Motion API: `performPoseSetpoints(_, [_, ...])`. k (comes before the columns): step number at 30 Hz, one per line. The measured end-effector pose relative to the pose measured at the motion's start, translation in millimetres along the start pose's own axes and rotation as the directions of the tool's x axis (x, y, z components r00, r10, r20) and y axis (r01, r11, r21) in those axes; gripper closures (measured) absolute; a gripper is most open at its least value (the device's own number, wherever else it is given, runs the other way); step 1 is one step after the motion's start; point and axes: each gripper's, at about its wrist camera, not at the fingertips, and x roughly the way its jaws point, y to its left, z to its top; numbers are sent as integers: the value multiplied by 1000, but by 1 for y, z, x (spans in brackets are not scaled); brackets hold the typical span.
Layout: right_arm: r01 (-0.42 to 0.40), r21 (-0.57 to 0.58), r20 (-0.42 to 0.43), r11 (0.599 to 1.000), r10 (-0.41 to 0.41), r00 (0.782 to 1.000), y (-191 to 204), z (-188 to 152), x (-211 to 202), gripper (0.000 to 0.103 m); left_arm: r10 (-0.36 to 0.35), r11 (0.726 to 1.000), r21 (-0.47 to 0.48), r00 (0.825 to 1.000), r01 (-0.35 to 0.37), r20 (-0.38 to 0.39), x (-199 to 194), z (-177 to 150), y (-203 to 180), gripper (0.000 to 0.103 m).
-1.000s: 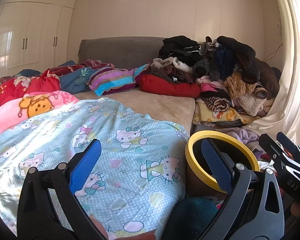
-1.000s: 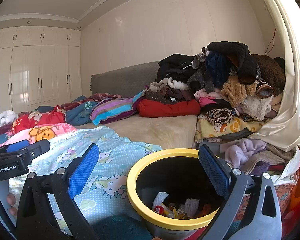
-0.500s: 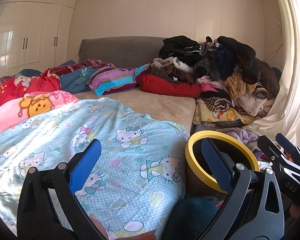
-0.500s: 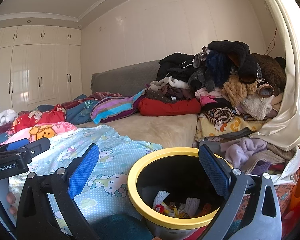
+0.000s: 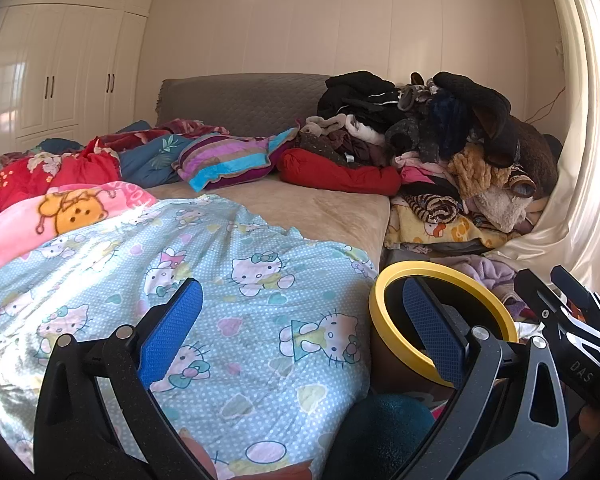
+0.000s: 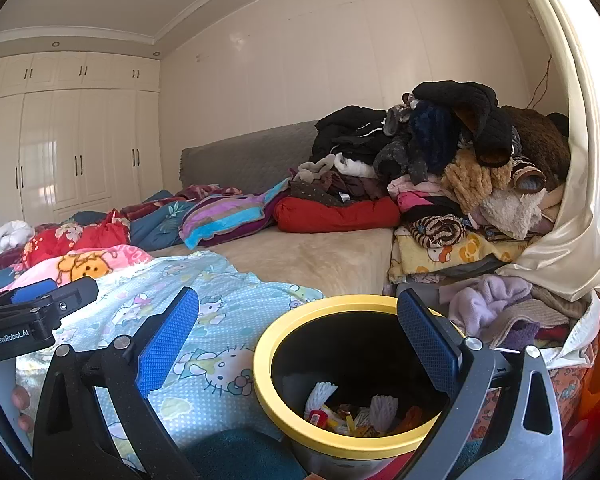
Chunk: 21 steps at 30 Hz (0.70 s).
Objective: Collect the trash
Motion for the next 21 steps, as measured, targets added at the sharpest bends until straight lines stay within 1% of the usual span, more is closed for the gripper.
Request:
performPoseSetpoints(16, [2,-2,2,1000,-2,1000,0,0,0,6,-4,1000,-3,1000,4,-12,0,-3,-2,11])
performPoseSetpoints(19, [7,5,14,1000,-7,1000,3,5,3,6,42,999,-25,999,-42,-12,1,-2,1,11])
performPoseSetpoints(21, [-19,20,8,1000,19,1000,10,11,9,6,50,997,-57,999,-50,-17,3,-1,10,11])
